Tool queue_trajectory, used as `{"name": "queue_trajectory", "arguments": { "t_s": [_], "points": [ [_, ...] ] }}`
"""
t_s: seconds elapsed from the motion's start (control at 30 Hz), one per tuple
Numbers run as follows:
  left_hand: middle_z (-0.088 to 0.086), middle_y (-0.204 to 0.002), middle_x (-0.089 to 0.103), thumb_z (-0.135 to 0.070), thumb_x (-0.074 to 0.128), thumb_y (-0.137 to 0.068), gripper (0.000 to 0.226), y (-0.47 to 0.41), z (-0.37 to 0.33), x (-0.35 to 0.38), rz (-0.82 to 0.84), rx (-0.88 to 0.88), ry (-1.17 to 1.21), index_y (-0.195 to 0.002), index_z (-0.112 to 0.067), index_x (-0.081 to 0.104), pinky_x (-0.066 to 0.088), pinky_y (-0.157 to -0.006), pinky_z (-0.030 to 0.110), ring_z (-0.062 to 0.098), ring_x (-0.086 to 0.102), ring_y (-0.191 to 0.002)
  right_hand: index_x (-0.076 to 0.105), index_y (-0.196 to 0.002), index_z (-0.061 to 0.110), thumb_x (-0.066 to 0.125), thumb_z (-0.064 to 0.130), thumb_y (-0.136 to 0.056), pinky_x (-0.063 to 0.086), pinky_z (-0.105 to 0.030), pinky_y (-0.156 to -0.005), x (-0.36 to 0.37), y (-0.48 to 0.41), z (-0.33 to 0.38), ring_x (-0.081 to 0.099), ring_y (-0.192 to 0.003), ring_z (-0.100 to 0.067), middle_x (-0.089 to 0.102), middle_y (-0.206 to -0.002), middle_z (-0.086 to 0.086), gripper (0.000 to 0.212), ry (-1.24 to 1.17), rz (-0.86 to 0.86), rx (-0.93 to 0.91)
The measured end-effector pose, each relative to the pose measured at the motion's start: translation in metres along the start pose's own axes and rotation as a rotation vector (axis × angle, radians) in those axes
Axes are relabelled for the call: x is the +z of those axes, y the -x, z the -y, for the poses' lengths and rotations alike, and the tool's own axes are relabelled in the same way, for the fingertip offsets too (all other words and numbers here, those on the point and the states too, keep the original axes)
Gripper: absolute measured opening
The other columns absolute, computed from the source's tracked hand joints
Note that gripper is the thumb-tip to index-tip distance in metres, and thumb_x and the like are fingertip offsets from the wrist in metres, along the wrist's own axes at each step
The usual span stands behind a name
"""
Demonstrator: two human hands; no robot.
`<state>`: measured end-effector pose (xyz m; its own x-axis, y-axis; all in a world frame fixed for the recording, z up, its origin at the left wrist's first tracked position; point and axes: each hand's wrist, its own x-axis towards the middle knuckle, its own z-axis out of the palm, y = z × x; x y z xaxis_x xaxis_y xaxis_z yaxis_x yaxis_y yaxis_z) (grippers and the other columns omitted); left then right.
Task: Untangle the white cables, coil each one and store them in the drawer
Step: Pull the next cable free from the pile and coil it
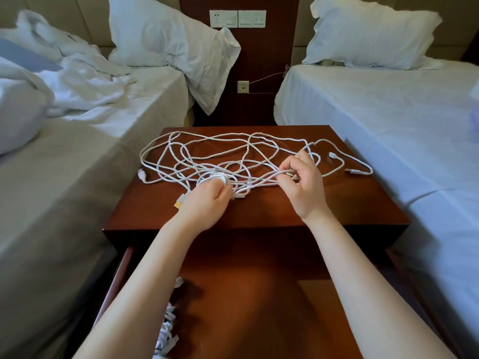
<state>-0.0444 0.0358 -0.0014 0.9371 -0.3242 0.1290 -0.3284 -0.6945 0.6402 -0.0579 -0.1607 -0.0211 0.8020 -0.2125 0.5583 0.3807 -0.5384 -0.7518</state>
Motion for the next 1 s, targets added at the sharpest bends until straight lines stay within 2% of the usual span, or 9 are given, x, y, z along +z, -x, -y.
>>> {"name": "queue_trajectory", "arguments": {
  "t_s": [0.1, 0.27, 0.37, 0.47, 0.53, 0.6, 0.77, 0.87, 1.0],
  "points": [
    [0.018, -0.082, 0.06, -0.03, 0.041, -0.099, 0.039, 0.001, 0.0, -0.001, 0.011, 0.017, 0.04, -0.076, -0.001, 0.052, 0.045, -0.075, 0.047, 0.03, 0.059, -0.08, 0.059, -0.073, 0.016, 0.055, 0.026, -0.08, 0.04, -0.011, -0.066, -0.003, -0.001, -0.005, 0.049, -0.081, -0.01, 0.048, -0.079, 0.007, 0.013, 0.053, 0.098, -0.022],
    [0.01, -0.071, 0.05, -0.042, 0.041, -0.092, 0.039, 0.002, 0.002, -0.005, 0.072, 0.004, 0.097, -0.07, -0.011, 0.046, 0.043, -0.07, 0.043, 0.021, 0.05, -0.068, 0.06, -0.076, 0.021, 0.053, 0.053, -0.077, 0.04, -0.009, -0.073, -0.005, -0.001, -0.002, 0.051, -0.088, -0.01, 0.048, -0.083, 0.011, 0.033, 0.056, 0.191, 0.011],
    [-0.004, -0.069, 0.049, -0.032, 0.054, -0.094, 0.03, 0.003, 0.004, -0.005, 0.088, 0.007, 0.061, -0.07, -0.016, 0.045, 0.037, -0.06, 0.028, 0.011, 0.048, -0.064, 0.055, -0.069, 0.029, 0.064, 0.042, -0.084, 0.038, -0.011, -0.075, -0.006, -0.002, -0.001, 0.049, -0.087, -0.008, 0.046, -0.083, 0.01, 0.022, 0.038, 0.167, 0.047],
    [-0.003, -0.072, 0.052, -0.03, 0.055, -0.094, 0.026, 0.001, 0.006, -0.005, 0.118, 0.021, 0.024, -0.081, -0.008, 0.054, 0.035, -0.058, 0.025, 0.011, 0.046, -0.063, 0.053, -0.066, 0.028, 0.066, 0.028, -0.09, 0.036, -0.005, -0.071, -0.003, -0.003, 0.003, 0.047, -0.081, -0.004, 0.044, -0.08, 0.013, 0.027, 0.057, 0.078, 0.032],
    [-0.001, -0.067, 0.052, -0.027, 0.052, -0.096, 0.024, 0.002, 0.002, -0.006, 0.188, 0.03, 0.114, -0.085, -0.009, 0.063, 0.038, -0.06, 0.026, 0.012, 0.048, -0.061, 0.056, -0.071, 0.022, 0.065, 0.03, -0.091, 0.036, -0.004, -0.069, 0.001, -0.004, 0.005, 0.047, -0.079, -0.002, 0.045, -0.078, 0.014, 0.023, 0.061, -0.002, 0.007],
    [-0.002, -0.059, 0.051, -0.022, 0.051, -0.097, 0.026, 0.003, -0.006, -0.007, 0.273, 0.047, 0.228, -0.079, -0.011, 0.065, 0.042, -0.063, 0.03, 0.015, 0.048, -0.057, 0.057, -0.074, 0.018, 0.062, 0.033, -0.092, 0.037, -0.006, -0.068, 0.003, -0.006, 0.005, 0.048, -0.078, -0.001, 0.046, -0.078, 0.013, 0.023, 0.045, -0.062, 0.0],
    [0.001, -0.048, 0.044, -0.012, 0.049, -0.092, 0.022, 0.008, -0.024, -0.011, 0.398, -0.011, 0.383, -0.075, -0.002, 0.058, 0.035, -0.044, 0.016, 0.012, 0.039, -0.043, 0.057, -0.079, 0.013, 0.058, 0.031, -0.095, 0.04, -0.013, -0.063, 0.004, -0.007, 0.014, 0.048, -0.071, -0.008, 0.051, -0.077, 0.005, 0.024, -0.039, -0.118, -0.01],
    [-0.004, -0.05, 0.046, -0.015, 0.056, -0.089, 0.018, 0.007, -0.025, -0.012, 0.316, -0.059, 0.347, -0.073, -0.007, 0.058, 0.035, -0.044, 0.017, 0.008, 0.041, -0.043, 0.052, -0.077, 0.017, 0.057, 0.029, -0.096, 0.041, -0.014, -0.063, 0.004, -0.008, 0.024, 0.046, -0.069, -0.006, 0.05, -0.074, 0.007, 0.024, -0.094, -0.133, -0.018],
    [-0.001, -0.056, 0.048, -0.02, 0.056, -0.092, 0.026, 0.003, -0.019, -0.011, 0.136, -0.036, 0.267, -0.068, -0.009, 0.051, 0.042, -0.061, 0.03, 0.012, 0.044, -0.053, 0.051, -0.074, 0.019, 0.057, 0.028, -0.096, 0.042, -0.012, -0.067, 0.001, -0.008, 0.029, 0.048, -0.072, -0.002, 0.049, -0.074, 0.007, 0.024, -0.128, -0.114, -0.01]
  ]
}}
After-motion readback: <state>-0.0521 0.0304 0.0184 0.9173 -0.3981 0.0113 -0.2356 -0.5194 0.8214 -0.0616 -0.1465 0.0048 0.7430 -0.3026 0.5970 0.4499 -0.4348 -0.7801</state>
